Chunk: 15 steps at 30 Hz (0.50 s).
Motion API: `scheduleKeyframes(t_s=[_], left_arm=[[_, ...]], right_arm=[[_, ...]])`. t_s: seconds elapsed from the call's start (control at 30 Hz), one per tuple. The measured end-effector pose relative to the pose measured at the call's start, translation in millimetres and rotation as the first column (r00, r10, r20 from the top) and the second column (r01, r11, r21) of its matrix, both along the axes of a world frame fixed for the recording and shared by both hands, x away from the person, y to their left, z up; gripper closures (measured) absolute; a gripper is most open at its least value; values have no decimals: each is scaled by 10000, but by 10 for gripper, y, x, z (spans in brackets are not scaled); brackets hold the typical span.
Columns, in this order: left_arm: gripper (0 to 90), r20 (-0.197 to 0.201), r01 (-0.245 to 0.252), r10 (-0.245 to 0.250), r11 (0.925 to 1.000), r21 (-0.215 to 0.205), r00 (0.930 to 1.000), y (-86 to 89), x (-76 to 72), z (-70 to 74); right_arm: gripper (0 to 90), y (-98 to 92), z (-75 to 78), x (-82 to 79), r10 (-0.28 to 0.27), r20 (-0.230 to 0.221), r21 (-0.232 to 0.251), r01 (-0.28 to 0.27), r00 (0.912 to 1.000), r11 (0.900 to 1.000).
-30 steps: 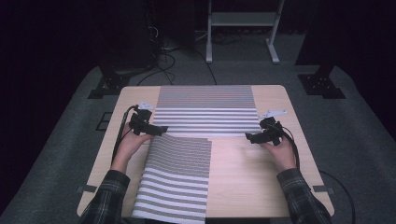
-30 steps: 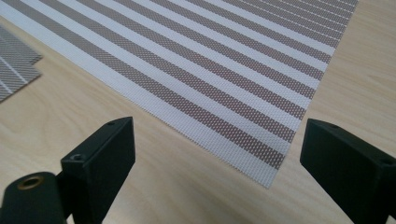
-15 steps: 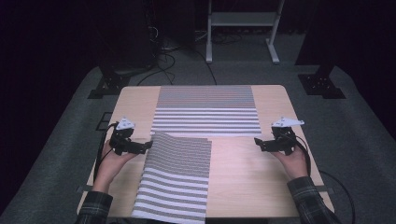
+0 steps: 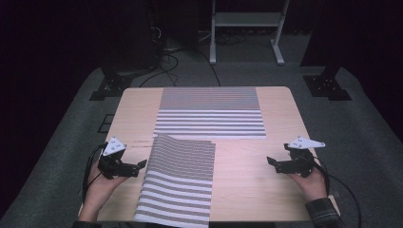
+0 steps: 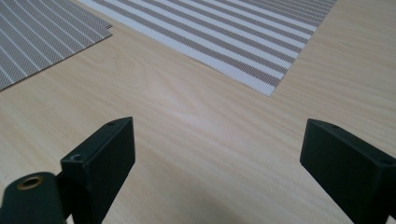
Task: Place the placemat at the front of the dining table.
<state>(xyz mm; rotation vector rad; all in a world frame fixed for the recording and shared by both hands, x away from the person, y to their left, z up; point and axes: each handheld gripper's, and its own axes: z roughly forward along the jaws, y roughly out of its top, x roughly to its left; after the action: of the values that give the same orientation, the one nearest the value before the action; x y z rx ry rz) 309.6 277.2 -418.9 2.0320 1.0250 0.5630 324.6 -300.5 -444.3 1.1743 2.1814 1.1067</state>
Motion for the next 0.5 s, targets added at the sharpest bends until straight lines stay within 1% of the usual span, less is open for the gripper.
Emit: scheduleKeyframes(t_s=[0.1, 0.17, 0.27, 0.43, 0.5], left_arm=[[0, 3, 5, -5, 10000, 10, 10000, 22, -100, -31], [0, 11, 18, -18, 10000, 75, 10000, 38, -162, -58], [0, -56, 27, -26, 9999, 98, 10000, 67, -240, -109], [0, -180, -1, 5, 9998, 199, 9998, 109, -347, -187], [0, -248, -23, 29, 9998, 211, 9997, 115, -381, -223]], right_arm=[[92, -33, -27, -94, 70, -97, 6, -70, 9999, 10000], [93, -50, -55, -157, 128, -109, -136, -130, 9999, 9998], [92, -79, -100, -246, 224, -241, -169, -228, 9995, 9996], [92, -140, -144, -371, 159, -533, -169, -168, 9985, 9997], [92, -162, -158, -418, 98, -557, -166, -108, 9984, 9998]])
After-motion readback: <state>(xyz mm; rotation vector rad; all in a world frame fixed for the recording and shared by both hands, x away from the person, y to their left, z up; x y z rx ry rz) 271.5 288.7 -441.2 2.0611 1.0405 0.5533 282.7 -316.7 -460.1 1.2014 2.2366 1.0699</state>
